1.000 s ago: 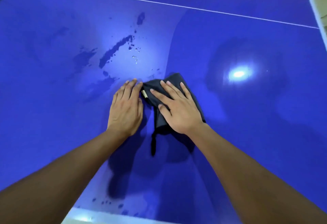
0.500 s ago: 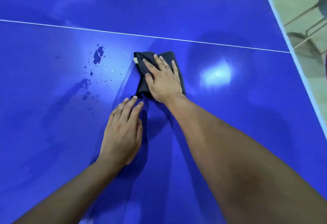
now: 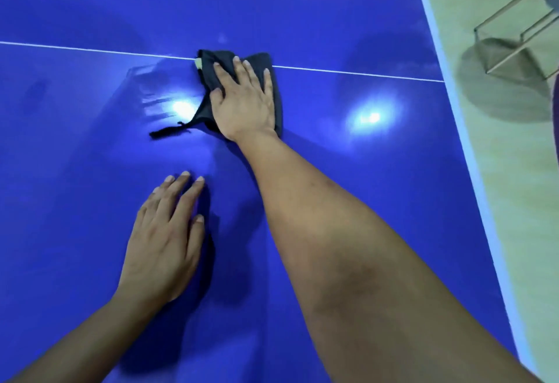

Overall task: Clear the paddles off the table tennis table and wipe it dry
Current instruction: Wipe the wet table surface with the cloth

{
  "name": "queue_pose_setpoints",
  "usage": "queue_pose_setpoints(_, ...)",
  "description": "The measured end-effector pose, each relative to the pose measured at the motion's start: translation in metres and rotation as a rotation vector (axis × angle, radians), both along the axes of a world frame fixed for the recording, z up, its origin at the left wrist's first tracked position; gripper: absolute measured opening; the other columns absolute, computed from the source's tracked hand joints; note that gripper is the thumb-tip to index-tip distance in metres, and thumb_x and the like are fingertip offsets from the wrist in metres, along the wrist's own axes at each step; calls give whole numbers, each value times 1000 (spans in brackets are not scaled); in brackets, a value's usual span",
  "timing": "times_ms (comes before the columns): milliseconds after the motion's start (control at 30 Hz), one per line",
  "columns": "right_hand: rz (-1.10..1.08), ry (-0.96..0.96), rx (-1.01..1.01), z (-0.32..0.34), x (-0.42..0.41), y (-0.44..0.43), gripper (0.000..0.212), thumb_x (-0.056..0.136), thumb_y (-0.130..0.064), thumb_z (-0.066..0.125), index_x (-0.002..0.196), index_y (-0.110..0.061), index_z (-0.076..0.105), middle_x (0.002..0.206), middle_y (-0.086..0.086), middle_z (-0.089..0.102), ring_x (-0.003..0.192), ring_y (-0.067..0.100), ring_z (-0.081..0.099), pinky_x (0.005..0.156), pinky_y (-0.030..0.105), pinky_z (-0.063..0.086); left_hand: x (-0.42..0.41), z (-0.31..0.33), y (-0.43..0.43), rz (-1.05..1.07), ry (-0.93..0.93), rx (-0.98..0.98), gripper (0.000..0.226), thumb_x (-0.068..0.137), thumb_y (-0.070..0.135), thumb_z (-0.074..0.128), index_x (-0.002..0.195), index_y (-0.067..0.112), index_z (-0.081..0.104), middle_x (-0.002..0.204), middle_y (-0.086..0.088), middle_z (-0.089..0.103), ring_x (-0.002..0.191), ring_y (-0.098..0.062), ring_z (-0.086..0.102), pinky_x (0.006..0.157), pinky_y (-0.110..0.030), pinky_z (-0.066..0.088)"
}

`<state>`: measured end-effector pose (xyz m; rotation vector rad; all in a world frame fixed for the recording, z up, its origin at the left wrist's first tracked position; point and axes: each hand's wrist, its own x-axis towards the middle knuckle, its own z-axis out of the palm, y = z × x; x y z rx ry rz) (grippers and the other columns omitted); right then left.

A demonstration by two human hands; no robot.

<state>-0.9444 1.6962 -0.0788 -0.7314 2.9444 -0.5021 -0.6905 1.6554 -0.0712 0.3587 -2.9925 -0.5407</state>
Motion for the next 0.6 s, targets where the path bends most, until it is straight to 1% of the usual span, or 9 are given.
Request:
queue_pose_setpoints(100, -116, 47, 28, -1, -41, 90, 57, 102, -42, 35, 158, -37, 32, 169, -2, 20, 156, 14, 13, 127, 47, -4, -6, -11, 9, 8, -5, -59, 57, 98, 32, 35, 151, 10, 42, 158, -14, 36, 147, -37, 31, 119, -54, 26)
queue_pose_setpoints(267, -332, 57, 93, 3, -92, 250, 58, 102, -41, 32, 159, -33, 30, 169, 3, 22, 156, 18, 16, 127, 49, 2, -7, -16, 14, 20, -3, -78, 57, 100, 34, 32, 153, 15, 38, 160, -8, 33, 150, -33, 28, 120, -53, 24)
queue_pose_setpoints(333, -394, 41, 100, 2, -100, 297, 59, 102, -40, 29, 160, -32, 28, 169, 6, 21, 156, 21, 16, 127, 51, 2, -9, -16, 16, 28, -1, -83, 57, 100, 34, 32, 152, 14, 39, 160, -8, 34, 149, -33, 28, 121, -51, 24)
queue_pose_setpoints(400, -433, 26, 96, 1, -101, 317, 60, 101, -39, 27, 161, -32, 26, 169, 7, 19, 156, 22, 15, 127, 51, 0, -8, -15, 18, 30, -2, -92, 56, 100, 34, 32, 152, 13, 39, 160, -9, 34, 149, -34, 29, 121, -50, 24)
queue_pose_setpoints(500, -478, 3, 102, 2, -99, 320, 60, 102, -37, 27, 161, -31, 24, 170, 7, 16, 157, 21, 11, 127, 50, -4, -8, -14, 21, 26, -1, -87, 56, 100, 32, 33, 151, 12, 40, 159, -11, 34, 148, -35, 30, 121, -51, 24)
queue_pose_setpoints(600, -462, 4, 104, 3, -98, 316, 61, 101, -34, 27, 162, -28, 24, 170, 10, 15, 157, 23, 11, 127, 52, -3, -9, -10, 24, 45, 4, -68, 54, 100, 31, 36, 150, 11, 42, 158, -11, 35, 148, -34, 31, 121, -51, 25)
